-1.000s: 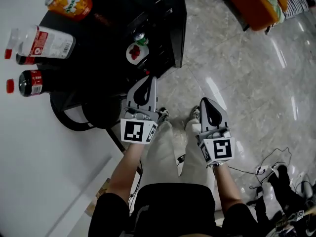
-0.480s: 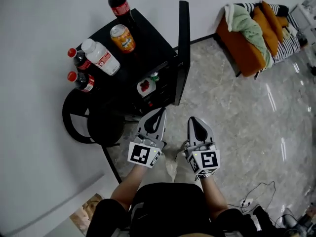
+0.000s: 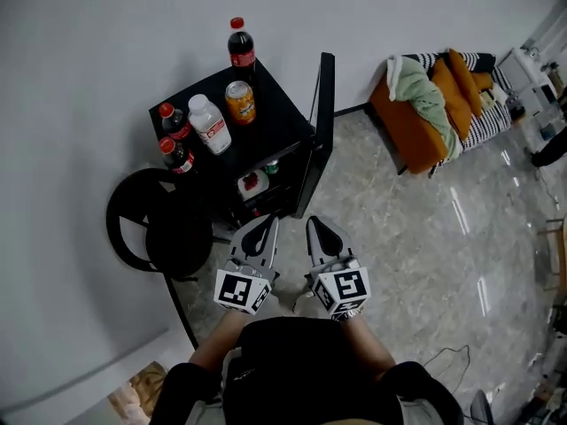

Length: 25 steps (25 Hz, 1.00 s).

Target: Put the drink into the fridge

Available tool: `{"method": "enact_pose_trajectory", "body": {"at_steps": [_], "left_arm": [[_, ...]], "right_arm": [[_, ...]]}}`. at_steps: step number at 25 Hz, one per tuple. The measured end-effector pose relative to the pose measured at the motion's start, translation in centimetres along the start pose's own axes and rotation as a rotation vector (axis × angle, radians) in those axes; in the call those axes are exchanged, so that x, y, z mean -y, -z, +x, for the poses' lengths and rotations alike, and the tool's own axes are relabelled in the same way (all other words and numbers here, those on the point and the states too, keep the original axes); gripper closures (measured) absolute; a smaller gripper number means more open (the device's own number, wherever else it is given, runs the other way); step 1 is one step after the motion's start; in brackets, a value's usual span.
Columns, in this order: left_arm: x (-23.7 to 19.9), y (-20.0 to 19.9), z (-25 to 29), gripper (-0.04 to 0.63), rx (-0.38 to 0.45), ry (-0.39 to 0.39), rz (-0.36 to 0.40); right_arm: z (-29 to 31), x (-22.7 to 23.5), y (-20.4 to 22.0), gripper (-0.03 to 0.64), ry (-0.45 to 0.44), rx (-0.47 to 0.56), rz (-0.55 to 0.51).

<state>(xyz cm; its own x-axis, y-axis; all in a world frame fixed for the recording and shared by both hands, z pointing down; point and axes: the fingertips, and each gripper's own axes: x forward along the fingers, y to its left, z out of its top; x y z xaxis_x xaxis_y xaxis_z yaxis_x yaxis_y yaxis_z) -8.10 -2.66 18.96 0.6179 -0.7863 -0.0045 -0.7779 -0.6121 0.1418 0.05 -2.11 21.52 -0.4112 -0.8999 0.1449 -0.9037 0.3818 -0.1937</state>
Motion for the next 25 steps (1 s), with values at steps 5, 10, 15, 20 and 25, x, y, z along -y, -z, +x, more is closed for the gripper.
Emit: {"method": "enact_pose_trajectory", "body": {"at_steps": [5, 10, 15, 20, 25], "left_arm": [[-2.5, -2.4, -1.6, 0.586, 0.026, -0.053, 0.007], [-5.1, -4.1, -2.8, 0.586, 0.048, -0.099, 0.030], [-8.0, -4.5, -4.8, 0.586, 0.073, -0.150, 0.010], [-10.5, -4.6, -6.3, 0.584, 0.067, -0.191, 0.043], [-12.3, -5.2, -6.3, 0.584, 0.078, -0.197, 0.061]], "right_arm": [[1.5, -3.3, -1.9, 0.603, -0.060, 0.006, -0.038], [3.2, -6.5, -4.2, 0.603, -0.120, 0.049, -0.089], [4.1, -8.2, -4.2, 0.603, -0.140, 0.049, -0.109], [4.9, -8.7, -3.6, 0.603, -0.131, 0.033, -0.119], [5.4, -9.0, -3.4, 0.603, -0.110, 0.023, -0.128]]}}
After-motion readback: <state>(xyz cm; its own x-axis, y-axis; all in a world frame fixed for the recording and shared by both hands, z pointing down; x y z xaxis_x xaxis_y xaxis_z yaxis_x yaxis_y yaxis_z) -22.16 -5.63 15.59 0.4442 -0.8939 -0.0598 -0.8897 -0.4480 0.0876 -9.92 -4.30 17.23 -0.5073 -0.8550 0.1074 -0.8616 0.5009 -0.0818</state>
